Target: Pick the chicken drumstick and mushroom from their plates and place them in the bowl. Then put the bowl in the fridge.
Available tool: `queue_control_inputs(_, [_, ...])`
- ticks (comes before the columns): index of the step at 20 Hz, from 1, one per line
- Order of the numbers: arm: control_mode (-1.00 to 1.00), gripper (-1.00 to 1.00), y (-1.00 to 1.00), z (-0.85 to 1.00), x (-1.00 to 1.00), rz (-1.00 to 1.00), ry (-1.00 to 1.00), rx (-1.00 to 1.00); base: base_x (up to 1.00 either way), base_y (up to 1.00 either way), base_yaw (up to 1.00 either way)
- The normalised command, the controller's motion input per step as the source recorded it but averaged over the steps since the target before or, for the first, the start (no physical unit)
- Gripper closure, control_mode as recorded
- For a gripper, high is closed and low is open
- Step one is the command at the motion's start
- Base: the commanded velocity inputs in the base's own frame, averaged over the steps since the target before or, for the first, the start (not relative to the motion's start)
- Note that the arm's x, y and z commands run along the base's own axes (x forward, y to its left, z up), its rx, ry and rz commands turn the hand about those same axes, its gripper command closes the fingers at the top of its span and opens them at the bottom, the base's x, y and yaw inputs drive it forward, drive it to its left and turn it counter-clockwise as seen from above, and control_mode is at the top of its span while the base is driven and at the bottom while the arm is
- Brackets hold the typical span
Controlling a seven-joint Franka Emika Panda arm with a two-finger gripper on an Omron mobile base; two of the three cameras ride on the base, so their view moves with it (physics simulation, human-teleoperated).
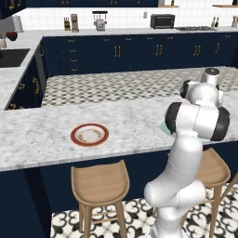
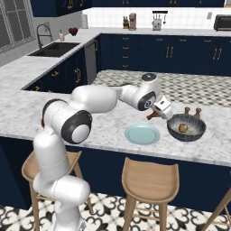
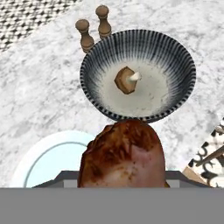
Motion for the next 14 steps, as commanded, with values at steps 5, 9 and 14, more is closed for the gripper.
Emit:
queue_control_inputs(5, [-1.0,1.0,-1.0,-0.03,0.12,-0.04,0.0,0.0,0.0,0.0,0.0])
queue_control_inputs(9, [-1.0,1.0,-0.86,-0.36,0.06,-0.05,0.0,0.01,0.0,0.0,0.0])
queue_control_inputs(14, [-1.0,1.0,-0.41,-0.55,0.33,-0.05,0.0,0.0,0.0,0.0,0.0])
